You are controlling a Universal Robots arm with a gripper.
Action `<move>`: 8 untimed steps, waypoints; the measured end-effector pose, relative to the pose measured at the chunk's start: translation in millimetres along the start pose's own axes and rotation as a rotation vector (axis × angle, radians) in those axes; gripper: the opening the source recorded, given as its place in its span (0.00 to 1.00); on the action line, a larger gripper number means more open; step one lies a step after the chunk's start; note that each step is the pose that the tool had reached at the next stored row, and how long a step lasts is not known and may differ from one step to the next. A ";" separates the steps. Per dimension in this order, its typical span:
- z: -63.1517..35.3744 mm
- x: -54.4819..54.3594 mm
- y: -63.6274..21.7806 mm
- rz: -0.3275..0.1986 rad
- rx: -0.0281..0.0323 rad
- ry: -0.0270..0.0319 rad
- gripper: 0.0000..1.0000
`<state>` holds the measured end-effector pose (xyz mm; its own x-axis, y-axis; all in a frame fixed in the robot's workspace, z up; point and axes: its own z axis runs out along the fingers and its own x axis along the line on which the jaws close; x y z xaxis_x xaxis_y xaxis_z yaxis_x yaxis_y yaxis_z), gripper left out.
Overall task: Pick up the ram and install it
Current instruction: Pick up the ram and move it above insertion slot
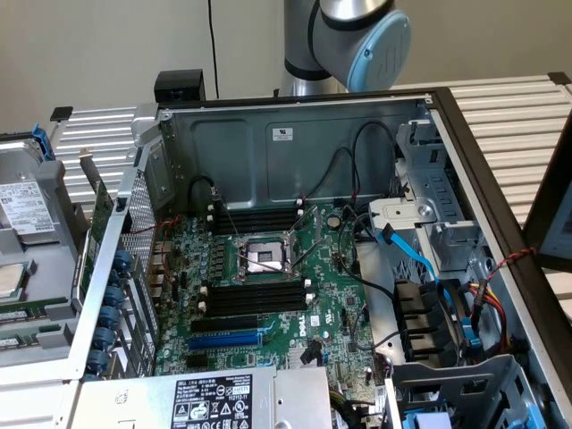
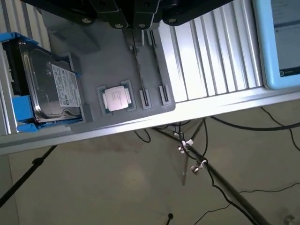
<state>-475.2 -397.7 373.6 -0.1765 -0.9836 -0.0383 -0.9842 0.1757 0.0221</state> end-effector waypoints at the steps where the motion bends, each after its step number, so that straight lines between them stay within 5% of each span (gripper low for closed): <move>1: 0.0 0.0 0.0 -0.018 -0.0005 0.0006 0.11; 8: 0.1 0.0 0.0 -0.145 -0.0047 0.0075 0.11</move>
<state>-475.3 -397.7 373.6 -0.0327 -0.9989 -0.0339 -0.9993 0.0319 0.0216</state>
